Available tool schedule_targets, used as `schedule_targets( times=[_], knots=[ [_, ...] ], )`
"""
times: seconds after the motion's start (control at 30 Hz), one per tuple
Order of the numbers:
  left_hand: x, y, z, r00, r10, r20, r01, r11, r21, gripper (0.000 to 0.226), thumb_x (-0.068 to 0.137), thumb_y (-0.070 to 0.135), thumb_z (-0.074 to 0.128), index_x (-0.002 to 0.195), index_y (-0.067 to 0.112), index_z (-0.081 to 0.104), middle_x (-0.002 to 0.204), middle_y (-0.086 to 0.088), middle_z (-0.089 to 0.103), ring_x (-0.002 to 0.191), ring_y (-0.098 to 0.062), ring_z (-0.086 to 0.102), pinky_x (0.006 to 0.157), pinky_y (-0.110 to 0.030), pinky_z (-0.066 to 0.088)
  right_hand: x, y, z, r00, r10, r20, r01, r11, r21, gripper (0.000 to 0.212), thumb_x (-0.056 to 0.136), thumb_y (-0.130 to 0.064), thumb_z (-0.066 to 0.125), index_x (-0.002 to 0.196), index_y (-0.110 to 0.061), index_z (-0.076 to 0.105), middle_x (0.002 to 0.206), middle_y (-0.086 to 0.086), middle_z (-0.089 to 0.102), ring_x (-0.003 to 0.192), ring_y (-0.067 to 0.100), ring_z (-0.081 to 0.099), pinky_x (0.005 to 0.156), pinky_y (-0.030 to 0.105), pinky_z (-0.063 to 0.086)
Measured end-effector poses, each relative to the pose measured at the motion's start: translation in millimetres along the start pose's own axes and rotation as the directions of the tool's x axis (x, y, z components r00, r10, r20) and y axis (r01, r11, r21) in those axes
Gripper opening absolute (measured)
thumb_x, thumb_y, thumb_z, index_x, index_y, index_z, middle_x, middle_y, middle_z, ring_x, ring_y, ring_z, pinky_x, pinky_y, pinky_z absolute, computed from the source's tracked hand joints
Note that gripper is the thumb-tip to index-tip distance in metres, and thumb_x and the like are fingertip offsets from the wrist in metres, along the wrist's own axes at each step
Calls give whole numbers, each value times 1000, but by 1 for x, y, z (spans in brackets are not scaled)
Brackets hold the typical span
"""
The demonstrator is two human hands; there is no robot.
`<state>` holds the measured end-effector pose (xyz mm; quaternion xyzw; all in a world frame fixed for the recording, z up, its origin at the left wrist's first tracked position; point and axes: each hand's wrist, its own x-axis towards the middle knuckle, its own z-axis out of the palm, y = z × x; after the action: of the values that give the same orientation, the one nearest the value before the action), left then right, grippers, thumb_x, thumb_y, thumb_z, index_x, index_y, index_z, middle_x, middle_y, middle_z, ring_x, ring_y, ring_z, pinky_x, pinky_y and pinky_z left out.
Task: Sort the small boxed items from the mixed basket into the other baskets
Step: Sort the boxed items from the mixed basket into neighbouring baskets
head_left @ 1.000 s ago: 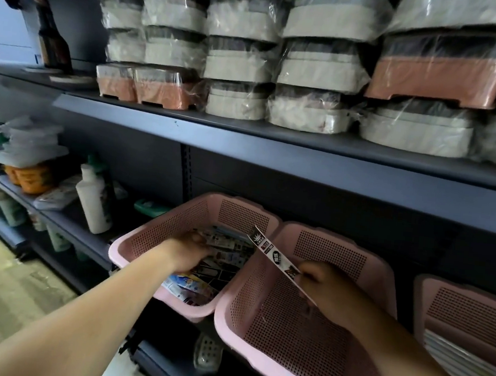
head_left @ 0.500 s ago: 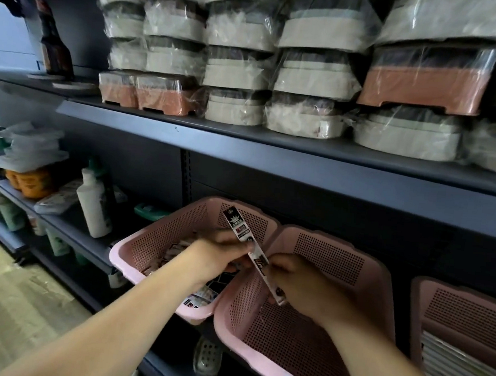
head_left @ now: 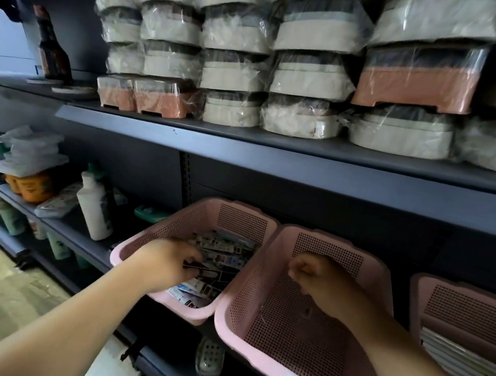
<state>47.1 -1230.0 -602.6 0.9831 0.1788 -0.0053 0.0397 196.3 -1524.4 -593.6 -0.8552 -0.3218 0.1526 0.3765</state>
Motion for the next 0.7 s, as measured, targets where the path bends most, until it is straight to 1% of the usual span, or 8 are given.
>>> schedule_targets(
  times=[0.1,0.17,0.27,0.33,0.47,0.53,0.6,0.7],
  knots=[
    [5,26,-8,999,6,-36,-8,998,-67,18,94,47,65,108,37,72,99,14,72,91,-9,67,80,-26,53,-2,7,-8,1000,4,-17,-4,1000,-23,10,96,-34,63,88,-36,68,93,-12,70,86,9,68,84,37,59],
    [13,51,-11,999,32,-20,-35,990,-134,14,97,44,65,106,36,73,97,16,72,88,-7,66,77,-24,51,-7,8,-17,999,-12,-43,10,999,-39,10,96,-32,64,87,-36,69,91,-12,70,86,8,66,88,38,57],
    [20,95,-16,987,153,-43,-159,956,-246,23,92,53,60,108,40,71,106,22,72,98,-7,67,89,-30,55,-19,13,-37,997,-9,-79,3,997,-80,11,96,-29,63,89,-31,70,90,-10,69,84,10,65,83,34,56],
    [22,131,-23,968,242,-68,-251,950,-185,24,93,50,57,107,34,69,109,15,71,104,-14,66,91,-36,54,-28,21,-54,993,-10,-121,-3,995,-102,11,96,-23,62,91,-23,72,90,-4,69,83,13,66,81,34,56],
    [19,213,-28,898,380,-219,-411,904,-116,37,97,51,63,130,34,66,131,14,65,119,-13,61,97,-27,49,-59,50,-92,976,-2,-220,-30,989,-144,8,93,-19,64,95,-19,71,93,-5,70,82,7,64,71,21,48],
    [20,253,-24,864,433,-256,-473,873,-119,38,97,52,61,132,37,65,131,18,64,118,-8,60,95,-27,48,-80,71,-113,959,26,-282,-83,978,-191,11,93,-21,65,100,-20,72,96,-7,71,87,10,66,75,25,50],
    [22,295,-17,851,475,-222,-518,829,-213,34,97,49,62,130,41,63,131,20,64,116,-6,60,94,-27,50,-104,93,-136,940,68,-333,-148,964,-221,12,92,-25,64,101,-23,72,101,-6,72,92,14,67,82,31,53],
    [17,364,-11,808,557,-194,-589,746,-311,35,96,46,66,131,41,63,132,16,64,110,-5,61,90,-28,52,-152,122,-171,907,145,-396,-266,925,-271,12,93,-29,61,100,-26,70,98,-6,71,89,14,66,79,35,55]
  ],
)
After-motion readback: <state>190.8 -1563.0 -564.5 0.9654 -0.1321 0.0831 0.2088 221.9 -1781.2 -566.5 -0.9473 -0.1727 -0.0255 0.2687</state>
